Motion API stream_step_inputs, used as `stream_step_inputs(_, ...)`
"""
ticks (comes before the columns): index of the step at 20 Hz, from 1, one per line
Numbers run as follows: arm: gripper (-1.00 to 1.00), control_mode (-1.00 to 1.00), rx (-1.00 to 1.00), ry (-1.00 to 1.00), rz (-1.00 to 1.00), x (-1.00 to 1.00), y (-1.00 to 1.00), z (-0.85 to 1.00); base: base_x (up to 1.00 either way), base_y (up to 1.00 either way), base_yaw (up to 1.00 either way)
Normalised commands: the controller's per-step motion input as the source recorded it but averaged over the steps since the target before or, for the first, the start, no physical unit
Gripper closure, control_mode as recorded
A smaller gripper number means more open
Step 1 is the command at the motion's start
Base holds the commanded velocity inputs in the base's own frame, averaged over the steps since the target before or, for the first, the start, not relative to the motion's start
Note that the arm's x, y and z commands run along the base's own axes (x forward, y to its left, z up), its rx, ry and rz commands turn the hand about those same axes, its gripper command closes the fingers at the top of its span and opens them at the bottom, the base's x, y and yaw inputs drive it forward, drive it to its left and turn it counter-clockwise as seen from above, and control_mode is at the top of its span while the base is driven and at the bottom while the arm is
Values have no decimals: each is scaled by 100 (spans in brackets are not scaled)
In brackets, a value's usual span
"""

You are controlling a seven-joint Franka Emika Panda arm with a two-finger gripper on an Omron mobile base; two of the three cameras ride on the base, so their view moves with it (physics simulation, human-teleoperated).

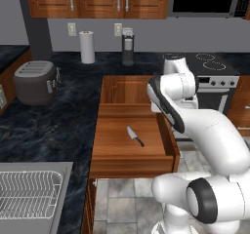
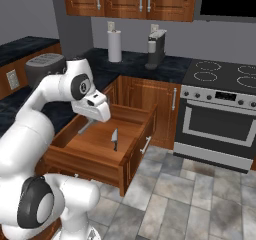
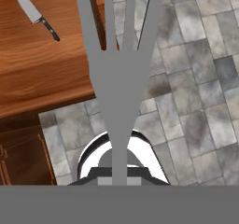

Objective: Pick up the metallic utensils from the counter and place them in the open drawer. Make sure not to pick up any wooden utensils.

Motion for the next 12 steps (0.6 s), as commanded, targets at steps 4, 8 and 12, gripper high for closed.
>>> stream_step_inputs(4, 100, -100, 0, 1, 6, 25, 7, -45, 0, 0, 0)
stream_step_inputs(8, 100, -100, 4, 0, 8, 31, 1, -43, 0, 0, 0)
stream_step_inputs(12, 100, -100, 4, -3, 8, 24, 6, -43, 0, 0, 0)
